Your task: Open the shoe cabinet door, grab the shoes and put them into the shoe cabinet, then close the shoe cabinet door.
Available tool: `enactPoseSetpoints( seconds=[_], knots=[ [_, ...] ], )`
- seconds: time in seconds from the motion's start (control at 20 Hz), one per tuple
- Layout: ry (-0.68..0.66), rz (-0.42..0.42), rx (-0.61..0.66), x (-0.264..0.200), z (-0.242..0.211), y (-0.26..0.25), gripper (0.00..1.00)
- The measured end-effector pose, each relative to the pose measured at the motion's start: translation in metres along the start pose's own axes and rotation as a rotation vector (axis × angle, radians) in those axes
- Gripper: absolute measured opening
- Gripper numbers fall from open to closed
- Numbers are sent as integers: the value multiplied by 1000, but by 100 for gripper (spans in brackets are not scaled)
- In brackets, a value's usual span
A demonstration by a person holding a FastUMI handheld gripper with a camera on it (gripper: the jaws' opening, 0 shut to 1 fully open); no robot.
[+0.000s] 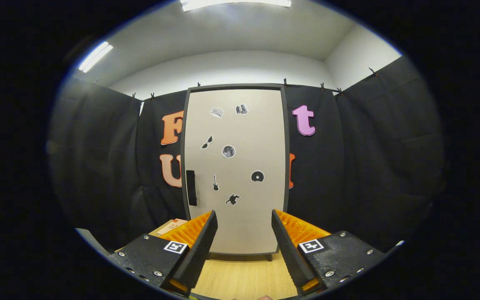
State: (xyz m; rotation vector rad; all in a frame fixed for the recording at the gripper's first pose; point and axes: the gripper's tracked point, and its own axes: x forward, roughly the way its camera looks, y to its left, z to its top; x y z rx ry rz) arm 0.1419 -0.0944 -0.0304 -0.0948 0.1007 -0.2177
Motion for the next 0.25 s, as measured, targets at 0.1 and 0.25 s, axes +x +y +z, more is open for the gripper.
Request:
enactPoseSetpoints(
  seconds=[0.1,0.25],
  knots=[
    [5,3,4,-6,3,5,82],
    [-5,-15,-17,-11,8,8,82]
  ],
)
